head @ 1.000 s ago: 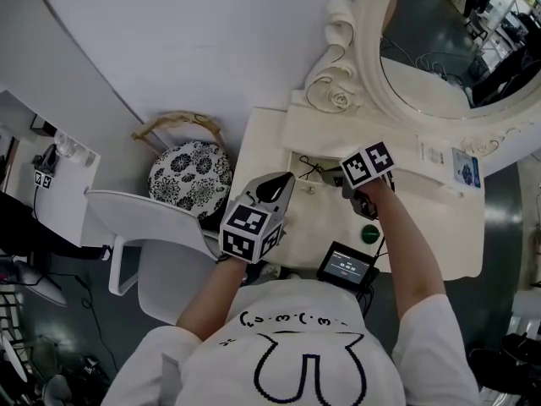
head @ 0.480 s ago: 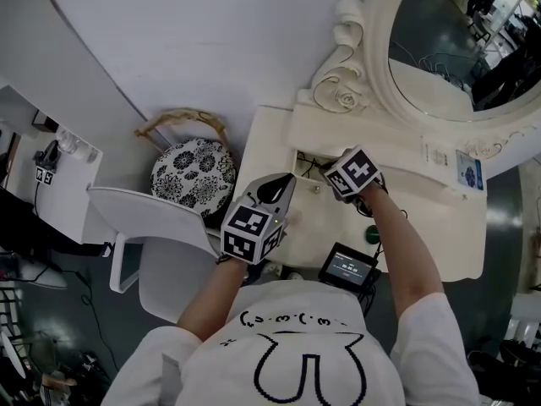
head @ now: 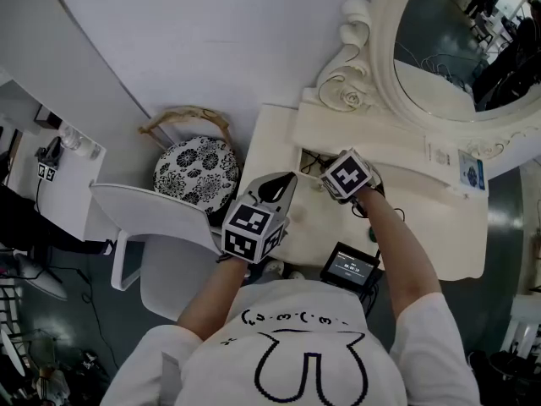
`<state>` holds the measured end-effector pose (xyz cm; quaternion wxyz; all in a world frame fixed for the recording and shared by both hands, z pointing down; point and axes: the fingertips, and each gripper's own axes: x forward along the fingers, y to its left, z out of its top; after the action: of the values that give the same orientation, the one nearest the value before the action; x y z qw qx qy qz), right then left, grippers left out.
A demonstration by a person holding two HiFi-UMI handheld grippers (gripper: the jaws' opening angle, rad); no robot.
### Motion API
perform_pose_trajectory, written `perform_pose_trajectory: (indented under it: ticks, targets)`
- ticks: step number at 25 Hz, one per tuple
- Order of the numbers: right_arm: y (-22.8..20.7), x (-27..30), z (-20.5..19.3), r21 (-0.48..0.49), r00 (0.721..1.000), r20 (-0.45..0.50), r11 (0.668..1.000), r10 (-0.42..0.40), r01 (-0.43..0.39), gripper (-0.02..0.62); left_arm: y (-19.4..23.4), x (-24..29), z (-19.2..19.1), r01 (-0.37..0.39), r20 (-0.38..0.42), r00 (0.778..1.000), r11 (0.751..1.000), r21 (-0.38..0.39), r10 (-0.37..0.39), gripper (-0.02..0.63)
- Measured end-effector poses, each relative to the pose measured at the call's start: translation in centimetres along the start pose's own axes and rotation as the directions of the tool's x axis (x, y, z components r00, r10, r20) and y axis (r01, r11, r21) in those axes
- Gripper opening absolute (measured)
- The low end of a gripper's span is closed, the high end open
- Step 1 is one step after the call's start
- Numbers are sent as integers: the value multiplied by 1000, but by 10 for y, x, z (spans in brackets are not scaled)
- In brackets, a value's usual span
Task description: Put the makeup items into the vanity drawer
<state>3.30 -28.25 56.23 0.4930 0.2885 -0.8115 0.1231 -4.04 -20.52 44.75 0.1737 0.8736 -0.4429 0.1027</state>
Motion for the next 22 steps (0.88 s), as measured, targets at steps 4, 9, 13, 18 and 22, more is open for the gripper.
perform_pose_trajectory:
  ticks: [4,9,13,18,22]
  targets:
    - [2,-1,5,34,999,37,999,-22,21,56,-1,-3,0,2,0,1000,1000,4,-2,-6]
    - [3,-8,9,101,996,85,995,-23,15,114,-6,-5,1,9,6,1000,1000,10,-9,-6]
    - [7,-18,9,117,993,121,993,-11,-3,121,-13,-7,3,17,12,1000,1000,18,-17,-6]
    - [15,-35,13,125,971,239,991,24,-55,80,-19,-7,4,21,20,1000,1000,15,-21,-6]
    - [16,-51,9,137,958,287,989,15,-57,66,-25,-7,4,28,24,999,999,17,-28,-6]
